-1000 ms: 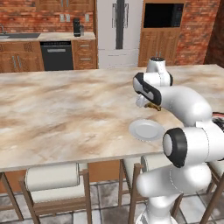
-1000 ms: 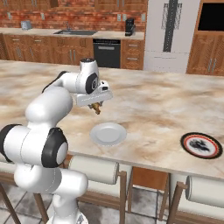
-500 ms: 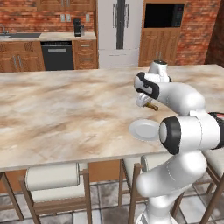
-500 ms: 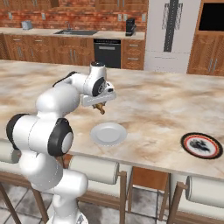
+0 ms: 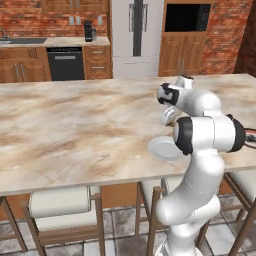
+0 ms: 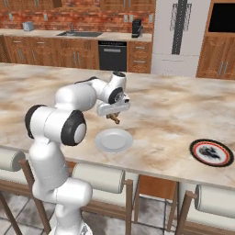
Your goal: Take the chicken drumsticks from the pan and place one on each plate on the dining counter.
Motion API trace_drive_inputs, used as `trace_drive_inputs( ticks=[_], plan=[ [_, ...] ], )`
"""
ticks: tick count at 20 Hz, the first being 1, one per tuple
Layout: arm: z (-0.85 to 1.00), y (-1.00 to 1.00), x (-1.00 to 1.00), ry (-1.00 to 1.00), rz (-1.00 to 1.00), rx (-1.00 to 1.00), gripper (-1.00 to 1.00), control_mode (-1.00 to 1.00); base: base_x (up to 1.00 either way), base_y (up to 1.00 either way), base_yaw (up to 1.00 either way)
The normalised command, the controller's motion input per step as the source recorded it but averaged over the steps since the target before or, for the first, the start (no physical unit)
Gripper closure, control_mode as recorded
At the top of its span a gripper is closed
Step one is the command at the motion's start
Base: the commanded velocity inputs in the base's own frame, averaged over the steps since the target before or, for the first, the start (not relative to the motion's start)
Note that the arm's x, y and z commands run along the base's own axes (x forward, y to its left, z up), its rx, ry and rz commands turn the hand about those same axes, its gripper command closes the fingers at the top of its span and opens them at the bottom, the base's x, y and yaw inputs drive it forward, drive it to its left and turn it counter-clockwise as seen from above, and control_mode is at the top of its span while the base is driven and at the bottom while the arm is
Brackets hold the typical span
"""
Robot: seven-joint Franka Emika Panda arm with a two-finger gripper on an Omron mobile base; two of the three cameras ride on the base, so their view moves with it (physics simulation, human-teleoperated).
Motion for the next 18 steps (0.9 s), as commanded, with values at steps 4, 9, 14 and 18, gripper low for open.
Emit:
trace_drive_inputs(
  ticks=[4,9,14,18],
  plan=[
    [-0.41,-0.12,0.06,0.38,-0.07,-0.12,1.0,-1.0,0.0,0.0,0.0],
    [-0.48,-0.02,0.1,0.24,-0.01,-0.01,1.0,-1.0,0.0,0.0,0.0],
    [-0.55,0.0,0.01,0.02,0.0,0.0,1.0,-1.0,0.0,0.0,0.0],
    [-0.61,0.0,0.04,0.01,0.0,0.0,1.0,-1.0,0.0,0.0,0.0]
  ],
)
